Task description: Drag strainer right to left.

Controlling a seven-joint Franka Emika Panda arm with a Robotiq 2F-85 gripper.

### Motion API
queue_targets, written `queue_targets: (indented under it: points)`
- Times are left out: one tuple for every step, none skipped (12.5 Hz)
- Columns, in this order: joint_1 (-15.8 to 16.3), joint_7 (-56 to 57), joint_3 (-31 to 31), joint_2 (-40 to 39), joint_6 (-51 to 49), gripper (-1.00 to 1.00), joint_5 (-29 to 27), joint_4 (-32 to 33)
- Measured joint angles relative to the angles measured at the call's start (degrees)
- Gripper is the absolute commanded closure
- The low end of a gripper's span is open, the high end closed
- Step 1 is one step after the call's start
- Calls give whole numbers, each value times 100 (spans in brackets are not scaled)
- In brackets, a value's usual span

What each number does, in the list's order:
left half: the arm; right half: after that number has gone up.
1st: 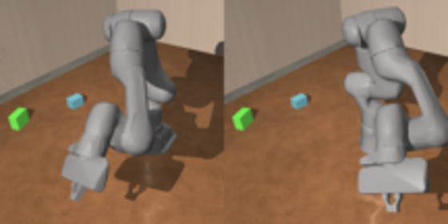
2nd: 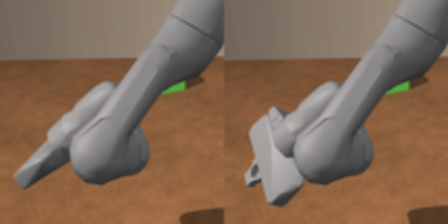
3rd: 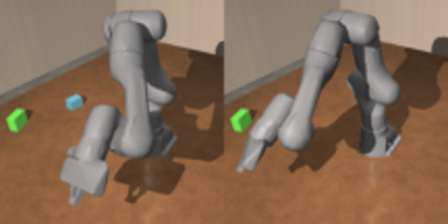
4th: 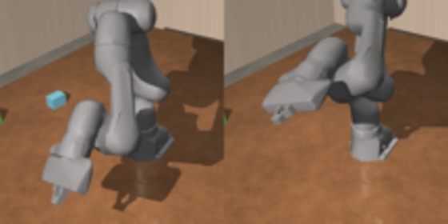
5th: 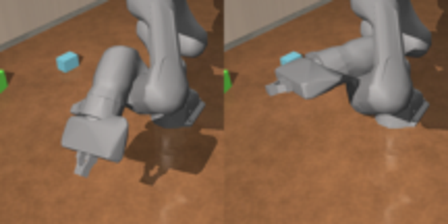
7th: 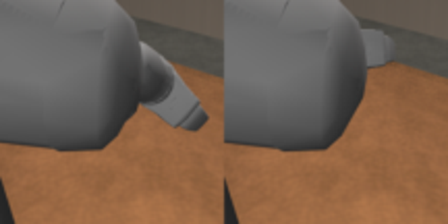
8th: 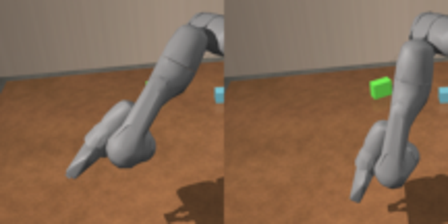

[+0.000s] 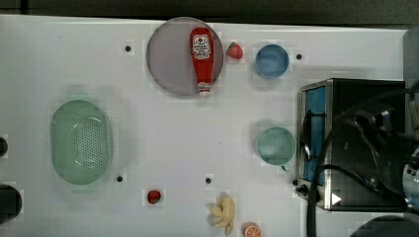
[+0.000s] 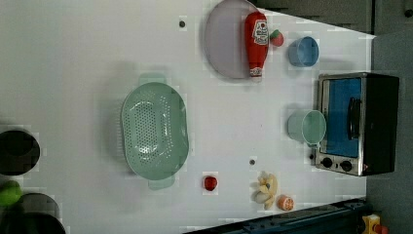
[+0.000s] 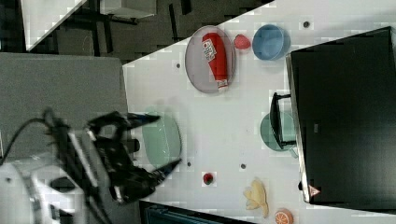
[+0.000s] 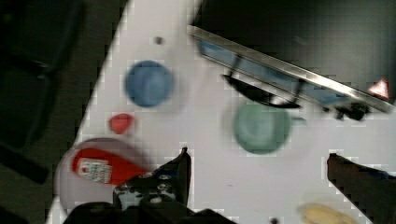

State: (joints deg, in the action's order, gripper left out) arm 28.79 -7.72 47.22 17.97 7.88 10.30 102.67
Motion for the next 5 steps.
queue_targets:
  points:
    - [-18,102,42,-66,-1,-100,50,84]
    - [8,109,11,-176,44,-100,40,207]
    - [134,119,-48,-305,2,-100,-104,347]
    - [375,129,-73,-453,2,-100,-197,453]
    - [557,155,-187,-646,31,-100,-162,453]
